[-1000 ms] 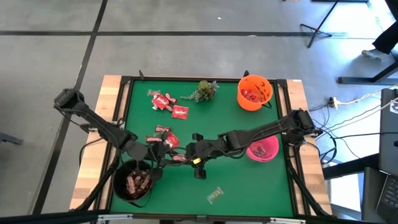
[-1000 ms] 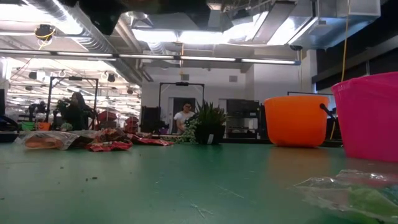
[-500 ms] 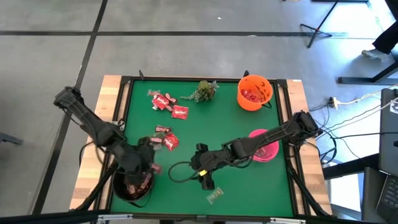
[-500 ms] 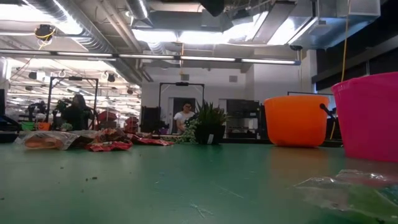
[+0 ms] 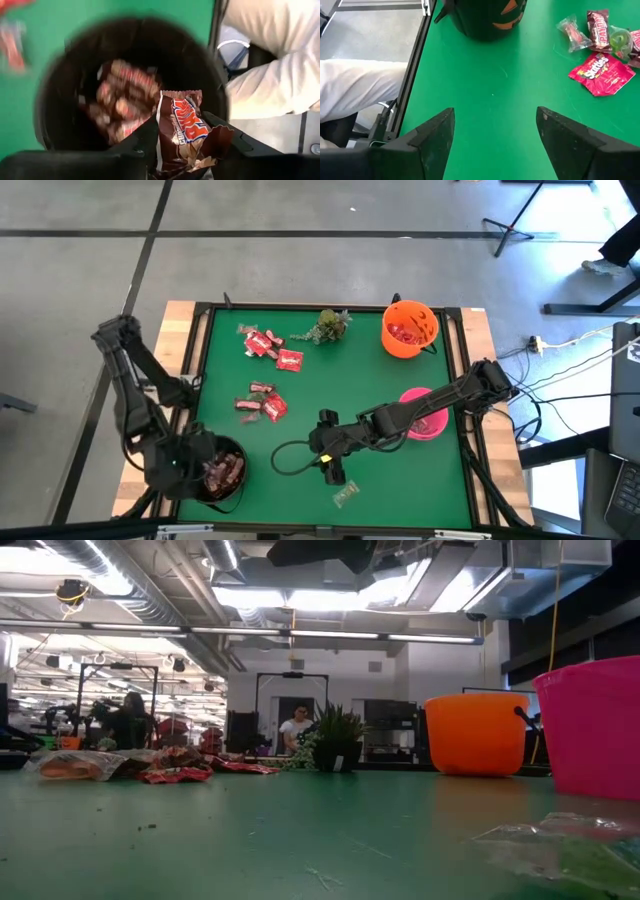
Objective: Sort candy
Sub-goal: Put the brown chocolate bar into the black bucket, then put the green candy into the pink bucket
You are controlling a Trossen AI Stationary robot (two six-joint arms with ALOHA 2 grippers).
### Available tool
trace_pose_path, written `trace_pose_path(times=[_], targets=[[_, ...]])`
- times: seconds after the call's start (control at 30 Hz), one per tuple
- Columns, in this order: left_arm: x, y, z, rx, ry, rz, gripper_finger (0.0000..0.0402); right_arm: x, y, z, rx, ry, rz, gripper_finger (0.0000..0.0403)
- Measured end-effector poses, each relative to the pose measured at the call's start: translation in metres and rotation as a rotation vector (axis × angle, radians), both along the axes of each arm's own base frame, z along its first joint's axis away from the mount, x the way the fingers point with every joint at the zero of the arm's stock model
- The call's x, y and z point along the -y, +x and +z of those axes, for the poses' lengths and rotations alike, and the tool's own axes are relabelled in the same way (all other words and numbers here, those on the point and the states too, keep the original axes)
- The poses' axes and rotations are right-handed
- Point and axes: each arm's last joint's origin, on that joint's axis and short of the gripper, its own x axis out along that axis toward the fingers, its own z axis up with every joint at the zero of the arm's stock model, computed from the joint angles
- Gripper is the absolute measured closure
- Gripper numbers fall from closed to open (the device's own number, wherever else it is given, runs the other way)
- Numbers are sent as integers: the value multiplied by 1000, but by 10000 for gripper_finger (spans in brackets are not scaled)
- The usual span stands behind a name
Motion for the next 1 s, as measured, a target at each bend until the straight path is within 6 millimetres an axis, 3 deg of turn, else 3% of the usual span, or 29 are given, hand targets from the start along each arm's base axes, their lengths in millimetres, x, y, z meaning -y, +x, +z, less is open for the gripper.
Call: trace_pose_path(times=[0.23, 0.67, 1.0], targets=[[7, -17, -13, -20, 11, 47, 266, 1, 0, 0, 4, -12, -14, 125], [3, -18, -16, 74, 100, 88, 263, 1, 1, 0, 6, -17, -20, 125], [3, -17, -16, 65, 96, 92, 193, 1, 0, -1, -1, -19, -20, 125]])
